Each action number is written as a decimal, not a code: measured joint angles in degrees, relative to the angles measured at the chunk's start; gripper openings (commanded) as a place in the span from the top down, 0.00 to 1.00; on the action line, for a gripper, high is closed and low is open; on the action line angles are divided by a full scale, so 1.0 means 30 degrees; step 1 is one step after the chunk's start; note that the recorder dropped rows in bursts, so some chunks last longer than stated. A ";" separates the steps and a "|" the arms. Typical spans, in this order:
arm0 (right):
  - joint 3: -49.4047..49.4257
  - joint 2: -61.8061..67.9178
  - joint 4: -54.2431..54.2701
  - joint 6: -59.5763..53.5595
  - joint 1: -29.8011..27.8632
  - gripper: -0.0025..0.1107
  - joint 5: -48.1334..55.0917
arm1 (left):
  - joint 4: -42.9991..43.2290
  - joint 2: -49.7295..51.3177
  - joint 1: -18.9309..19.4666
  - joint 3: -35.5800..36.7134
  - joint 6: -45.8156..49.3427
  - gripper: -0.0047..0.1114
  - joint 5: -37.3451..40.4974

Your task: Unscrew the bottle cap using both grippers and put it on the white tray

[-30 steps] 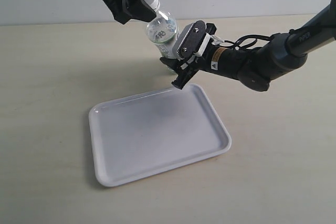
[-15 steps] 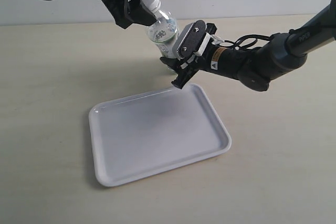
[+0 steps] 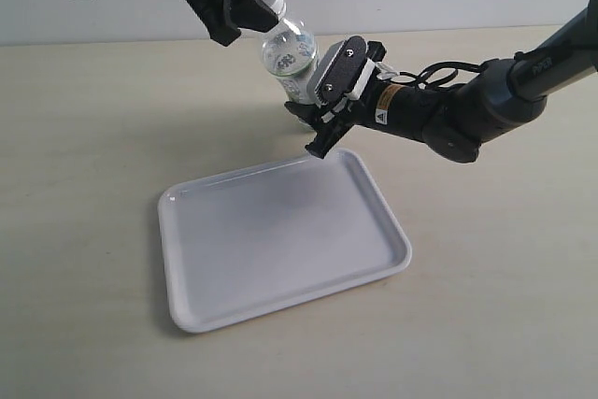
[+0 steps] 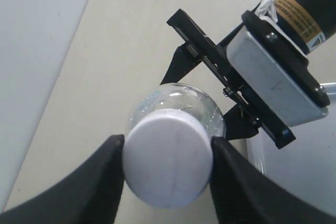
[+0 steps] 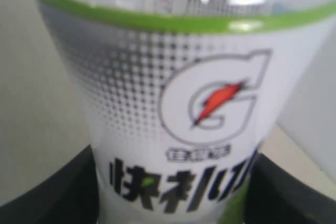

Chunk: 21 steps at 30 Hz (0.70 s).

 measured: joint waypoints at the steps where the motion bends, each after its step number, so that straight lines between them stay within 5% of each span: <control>1: 0.0000 0.0000 0.0000 0.0000 0.0000 0.98 0.0000 | -0.0044 0.0000 0.0000 0.0000 0.0000 0.73 0.0000; 7: 0.0000 0.0000 0.0000 0.0000 0.0000 0.98 0.0000 | -0.0073 0.0000 0.0000 0.0000 0.0000 0.96 0.0000; 14: 0.0000 0.0000 0.0000 0.0000 0.0000 0.98 0.0000 | -0.0073 0.0000 0.0000 0.0000 -0.1539 0.96 -0.0037; 21: 0.0000 0.0000 0.0068 0.0037 0.0000 0.98 0.0000 | -0.0034 0.0000 0.0000 0.0000 -0.6844 0.96 -0.0111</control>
